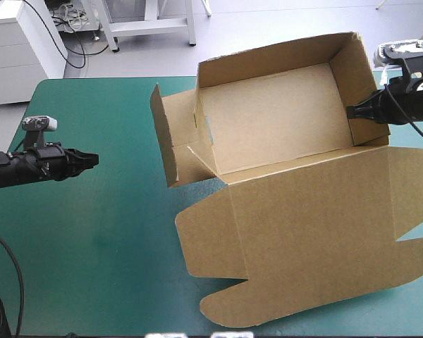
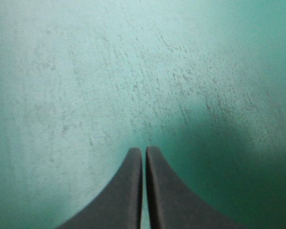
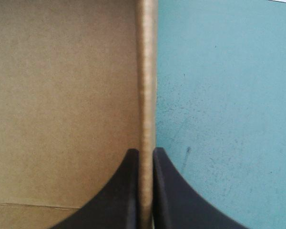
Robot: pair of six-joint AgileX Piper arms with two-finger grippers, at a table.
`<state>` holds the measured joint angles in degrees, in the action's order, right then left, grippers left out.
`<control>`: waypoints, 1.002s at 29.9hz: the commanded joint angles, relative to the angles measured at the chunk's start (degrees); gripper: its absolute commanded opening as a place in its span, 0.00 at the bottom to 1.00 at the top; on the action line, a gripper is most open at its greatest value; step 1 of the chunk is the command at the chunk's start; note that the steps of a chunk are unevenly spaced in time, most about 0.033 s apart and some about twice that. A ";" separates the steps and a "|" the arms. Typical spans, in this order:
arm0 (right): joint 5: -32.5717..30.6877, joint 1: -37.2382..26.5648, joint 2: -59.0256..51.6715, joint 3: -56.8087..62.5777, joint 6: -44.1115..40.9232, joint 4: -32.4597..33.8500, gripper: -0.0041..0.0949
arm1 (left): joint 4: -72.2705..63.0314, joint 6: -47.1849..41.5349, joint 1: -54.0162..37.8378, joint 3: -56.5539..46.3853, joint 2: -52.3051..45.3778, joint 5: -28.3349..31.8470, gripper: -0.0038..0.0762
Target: Fold the box
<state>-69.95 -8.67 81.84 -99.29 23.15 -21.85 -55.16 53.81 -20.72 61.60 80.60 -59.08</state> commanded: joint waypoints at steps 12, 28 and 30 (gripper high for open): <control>2.90 -0.28 -2.26 -1.86 1.95 -7.53 0.02 | -31.01 18.28 2.85 -8.49 7.49 -6.22 0.31; 2.90 -0.05 -2.13 -1.86 1.95 -7.65 0.02 | -39.60 24.13 16.35 -8.49 8.50 -11.52 0.85; 3.00 -0.05 -2.05 -1.86 1.95 -7.55 0.02 | -42.01 25.09 16.35 -8.49 8.50 -14.26 0.85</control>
<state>-69.95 -8.67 81.84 -99.29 25.11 -26.24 -89.61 77.61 -4.77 51.91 91.20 -66.14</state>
